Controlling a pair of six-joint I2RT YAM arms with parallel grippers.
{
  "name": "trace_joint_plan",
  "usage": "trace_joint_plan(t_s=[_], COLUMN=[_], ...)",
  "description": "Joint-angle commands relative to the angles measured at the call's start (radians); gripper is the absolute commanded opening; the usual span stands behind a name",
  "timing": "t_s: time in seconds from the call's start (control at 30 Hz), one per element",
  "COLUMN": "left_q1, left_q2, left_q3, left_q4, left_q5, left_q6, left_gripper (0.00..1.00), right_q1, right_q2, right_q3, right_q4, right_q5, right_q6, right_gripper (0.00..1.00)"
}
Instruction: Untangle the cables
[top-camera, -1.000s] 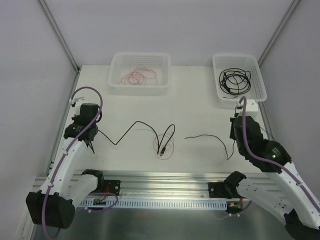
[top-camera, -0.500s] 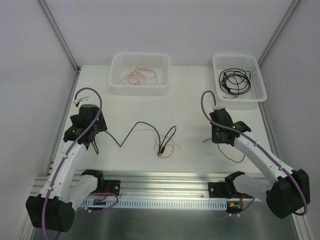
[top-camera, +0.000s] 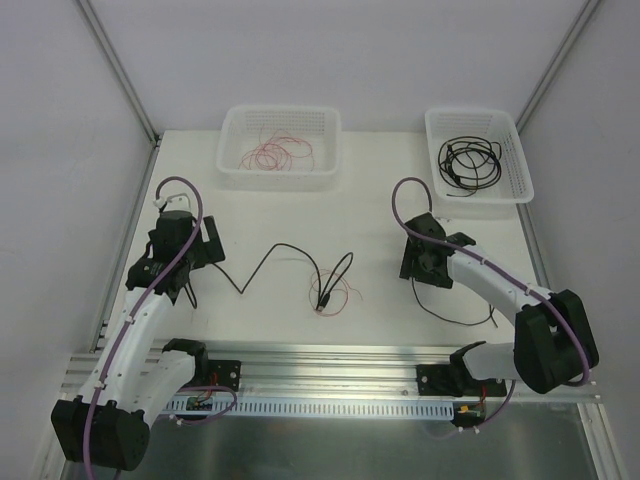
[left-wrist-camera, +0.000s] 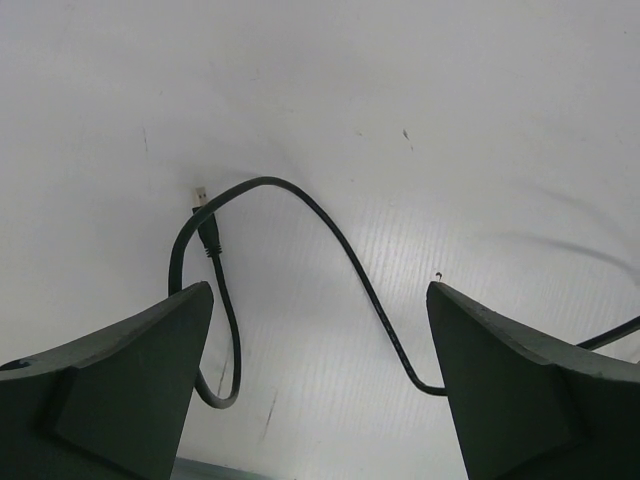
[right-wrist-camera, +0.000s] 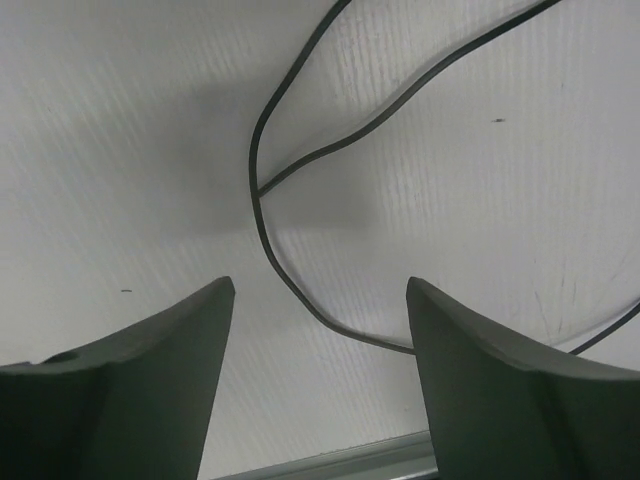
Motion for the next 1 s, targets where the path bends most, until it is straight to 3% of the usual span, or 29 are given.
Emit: trace_joint_plan(t_s=[0.0, 0.17, 0.3, 0.63, 0.97], left_q1=[0.005, 0.005, 0.005, 0.005, 0.005], left_q2=[-0.01, -0.013, -0.011, -0.019, -0.02], left_q3=[-0.01, -0.01, -0.009, -0.01, -0.01], left_q4=[0.033, 0.033, 0.035, 0.039, 0.041], left_q5=[0.048, 0.071, 0.076, 0.091, 0.105], left_q6=[0.021, 0.016, 0.018, 0.021, 0.019], left_gripper=[0.89, 0.89, 0.9, 0.9, 0.9], right_q1=[-0.006, -0.036, -0.081, -0.086, -0.083], right_q2=[-0.011, 0.001, 0.086, 0.262, 0.282], right_q3=[0.027, 0.045, 0.102, 0.187, 0.108], right_q4=[0.038, 0.061, 0.033, 0.033, 0.064], right_q5=[0.065, 0.149, 0.161, 0.143, 0.074], right_q6=[0.16, 0.29, 0.397, 0.459, 0.493], right_gripper=[0.75, 0.76, 0.69, 0.68, 0.63])
